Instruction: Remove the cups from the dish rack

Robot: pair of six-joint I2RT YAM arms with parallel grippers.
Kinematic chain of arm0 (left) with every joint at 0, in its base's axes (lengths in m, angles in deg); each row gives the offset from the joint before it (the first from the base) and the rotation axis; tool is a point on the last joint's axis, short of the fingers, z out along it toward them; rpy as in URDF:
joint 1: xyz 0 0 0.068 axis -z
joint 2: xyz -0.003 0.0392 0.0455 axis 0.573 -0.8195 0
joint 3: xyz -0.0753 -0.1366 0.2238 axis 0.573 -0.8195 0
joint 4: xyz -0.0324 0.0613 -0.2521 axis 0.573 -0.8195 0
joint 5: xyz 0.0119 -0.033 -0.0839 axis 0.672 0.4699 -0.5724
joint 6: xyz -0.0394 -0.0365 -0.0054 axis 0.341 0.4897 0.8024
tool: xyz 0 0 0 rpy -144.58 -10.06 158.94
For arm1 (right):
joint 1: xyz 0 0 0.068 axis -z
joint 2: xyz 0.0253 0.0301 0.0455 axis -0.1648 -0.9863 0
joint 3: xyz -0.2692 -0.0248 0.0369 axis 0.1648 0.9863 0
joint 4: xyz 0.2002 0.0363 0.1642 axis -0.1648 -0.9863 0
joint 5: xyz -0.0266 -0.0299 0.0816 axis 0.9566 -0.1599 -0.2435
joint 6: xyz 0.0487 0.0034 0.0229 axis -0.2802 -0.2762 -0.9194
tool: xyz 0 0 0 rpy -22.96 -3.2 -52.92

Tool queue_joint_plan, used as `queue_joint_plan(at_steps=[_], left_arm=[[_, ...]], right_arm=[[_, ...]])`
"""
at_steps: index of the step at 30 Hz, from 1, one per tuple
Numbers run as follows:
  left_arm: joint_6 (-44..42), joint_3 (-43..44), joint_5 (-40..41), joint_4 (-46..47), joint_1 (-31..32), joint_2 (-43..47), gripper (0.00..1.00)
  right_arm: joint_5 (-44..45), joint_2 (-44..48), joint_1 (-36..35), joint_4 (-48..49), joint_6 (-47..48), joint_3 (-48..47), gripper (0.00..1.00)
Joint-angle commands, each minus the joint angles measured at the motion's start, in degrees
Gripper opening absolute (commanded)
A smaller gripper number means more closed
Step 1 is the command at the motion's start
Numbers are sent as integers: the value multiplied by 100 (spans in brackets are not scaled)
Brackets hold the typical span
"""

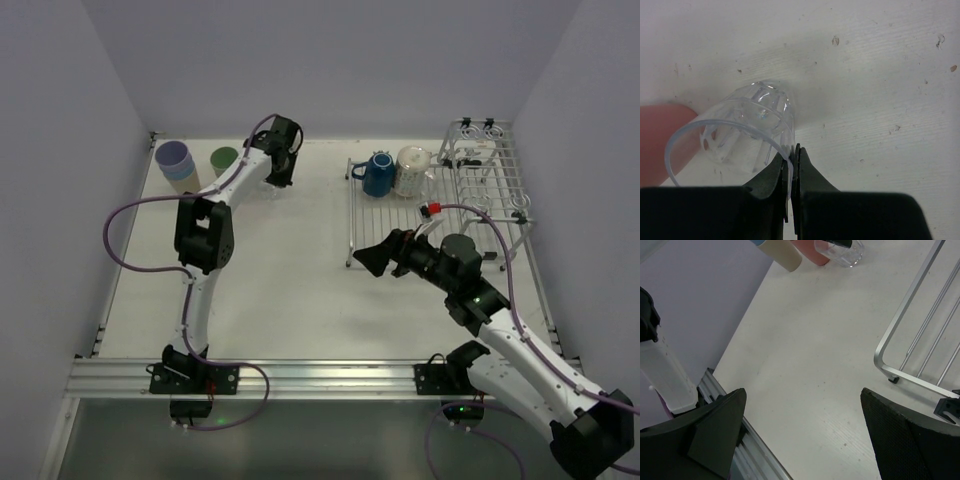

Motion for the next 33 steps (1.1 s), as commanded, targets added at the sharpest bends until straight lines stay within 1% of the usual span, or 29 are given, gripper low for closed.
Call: queue_joint_plan(at_steps=[1,2,3,5,6,8,9,10,11,14,15,16,17,20,23,24,25,26,27,28,30,31,32,33], left_arm=[[-379,393,-286,-166,-23,-62,0],[-379,472,-321,-192,-23,-123,2],[-379,508,-330,-219,-31,-150,8],[-379,517,-374,-210,-31,-150,13],[-371,517,-391,-193,-31,-133,19],[-371,517,-426,-157,-31,-115,25],[-379,526,-435,-157,-31,-106,32],[-371,517,-444,-149,-31,-97,35],[-371,517,-444,-157,-31,-71,40],[-379,517,-400,-184,-31,-36,49],[-362,526,-409,-201,-31,-18,58],[-353,543,-409,-210,-31,-1,63],[-336,543,-409,-201,-31,86,71],[-256,517,-514,-52,-14,455,84],[-204,324,-830,342,65,1105,89],[-212,158,-961,787,118,1351,90],[-238,-61,-1154,1088,257,1901,91],[-265,-481,-1182,1334,346,2168,93],[-300,-659,-1208,1772,442,2431,93],[-292,-817,-1165,1959,522,2913,93],[-222,-1229,-1138,2275,785,3363,93],[-91,-1389,-1147,2347,934,3836,93],[15,-1590,-1173,2417,979,4084,93],[277,-2193,-1226,2679,1014,4391,93]], right_arm=[[-105,-85,-26,139,48,-6,99],[-105,-121,-34,139,48,-15,99],[-87,-130,-43,130,56,-24,99],[-26,-138,-34,104,74,-67,99],[0,-130,-43,78,91,-94,99],[53,-130,-34,34,109,-147,99],[62,-138,-43,16,109,-156,99],[71,-130,-34,7,109,-164,99],[80,-130,-43,-1,109,-191,99],[115,-138,-34,-115,118,-287,99],[158,-130,-43,-168,135,-322,99],[202,-112,-34,-247,144,-349,99],[246,-95,-43,-282,153,-410,99],[501,-121,-43,-501,232,-620,99],[782,-287,-43,-608,267,-858,99],[835,-349,-43,-608,276,-928,99],[931,-428,-34,-634,285,-999,99],[993,-603,-43,-652,285,-1147,99],[1055,-700,-52,-652,302,-1218,99],[1108,-788,-52,-695,329,-1297,99],[1519,-1078,-96,-722,399,-1526,99],[1669,-1183,-113,-783,425,-1614,99],[1758,-1280,-131,-827,452,-1797,99],[2159,-1481,-148,-819,487,-1869,99]])
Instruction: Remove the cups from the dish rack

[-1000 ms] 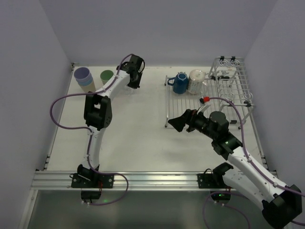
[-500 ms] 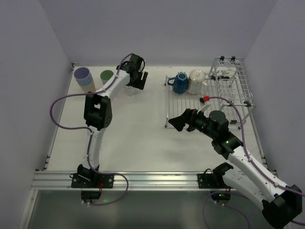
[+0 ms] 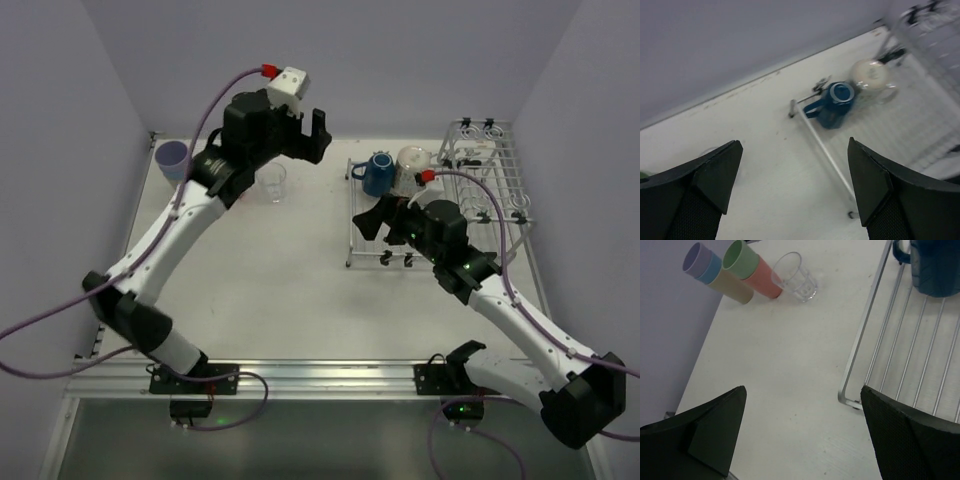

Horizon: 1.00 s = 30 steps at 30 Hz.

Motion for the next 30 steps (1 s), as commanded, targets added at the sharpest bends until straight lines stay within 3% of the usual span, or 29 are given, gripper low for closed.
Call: queue_joint_plan(at_steps=[1,3,7,13,20,30], left_arm=[[491,-1194,-502,1046,206,1523,93],[833,-2420,-783,1545,206,2177,93],[976,-3953,-882,1786,224,3758,93],[765,-5308,-874,1479,224,5043,94],[677,-6215,-934,1522,250,5801,94],[624,-6295,-794,1452,732,6179,94]], right_arm=[[1027,-359,-59,-30,218,-481,99],[1649,-675,-85,75,245,-727,99],[2478,-1387,-94,208,280,-1158,99],[3637,-2686,-94,23,201,-2246,99],[4325,-4119,-24,-512,-290,-3512,99],[4281,-5219,319,-1654,-941,-4744,99]])
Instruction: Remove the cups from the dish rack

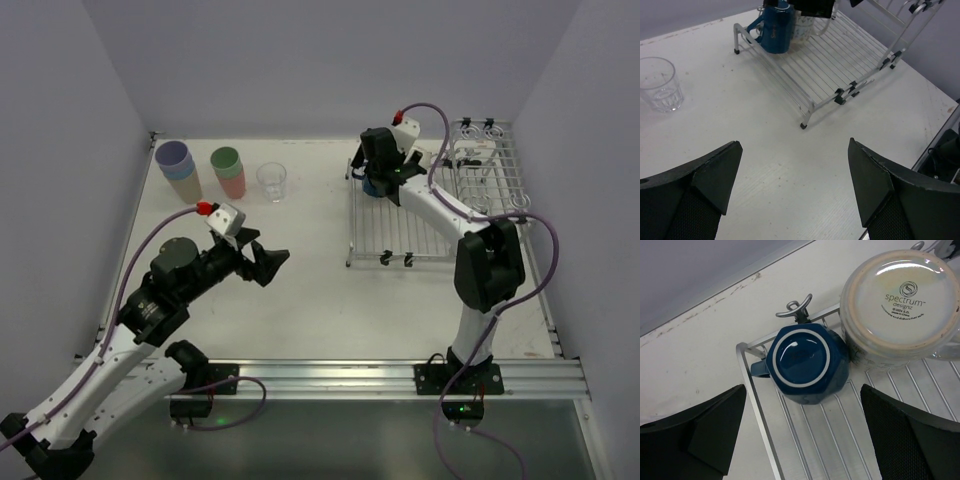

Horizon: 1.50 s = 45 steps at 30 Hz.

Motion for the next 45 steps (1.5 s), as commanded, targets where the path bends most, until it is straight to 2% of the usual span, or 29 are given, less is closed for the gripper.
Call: queue_joint_plan(at_steps=[1,12,32,35,37,39,41,42,45], left_arm=[[-75,-1,41,145,237,140,94],[-128,-1,181,92,641,87,94],[-180,-18,252,101,809,-229,94],[-180,-18,278,110,809,-247,94],[-180,-18,296,110,817,-255,94],[-189,-27,314,119,809,-247,94],[-189,-27,322,127,809,-273,94],[-198,-18,322,127,800,-282,94],[-189,-10,322,127,800,-334,94]], right_arm=[[338,-228,68,-410,-517,-461,99],[294,-852,164,-691,-641,-1058,99],[734,-1626,243,-919,-808,-1744,97],[690,-1696,235,-893,-721,-1796,87],[637,-1662,226,-850,-668,-1771,69],[654,-1513,121,-455,-397,-1421,41],[663,-1224,42,-104,-264,-1182,35],[646,-1135,-2,-15,-150,-999,28],[611,-827,-46,240,-17,-717,26]])
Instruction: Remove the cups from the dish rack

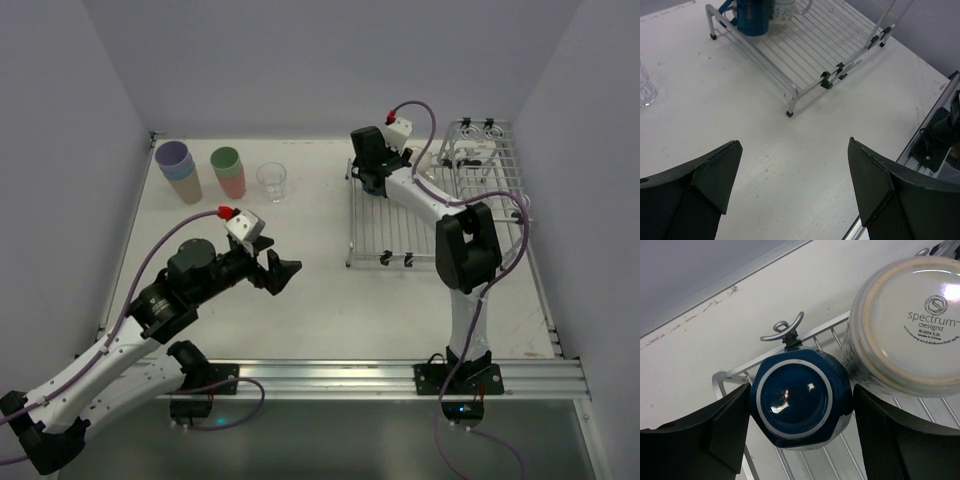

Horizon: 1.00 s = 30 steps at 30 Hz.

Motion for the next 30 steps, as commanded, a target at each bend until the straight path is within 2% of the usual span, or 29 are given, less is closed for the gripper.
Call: queue_joint_plan(at_steps=[1,6,18,25,30], left_arm=[[-161,-3,80,130,28,-52,94],[-152,23,106,138,20,-149,94],[313,296,-17,314,-51,-650,93],[1182,-3,-122,1201,-51,-861,94],[1377,111,-87,1755,-51,-1502,93]], right_arm=[[-34,480,-156,369,138,349,22],[-297,822,-164,676,348,673,17],[-843,2124,-226,1705,543,2044,17],[-1194,2757,-226,2242,516,2590,17],[-1545,3161,-182,2523,288,2967,15]])
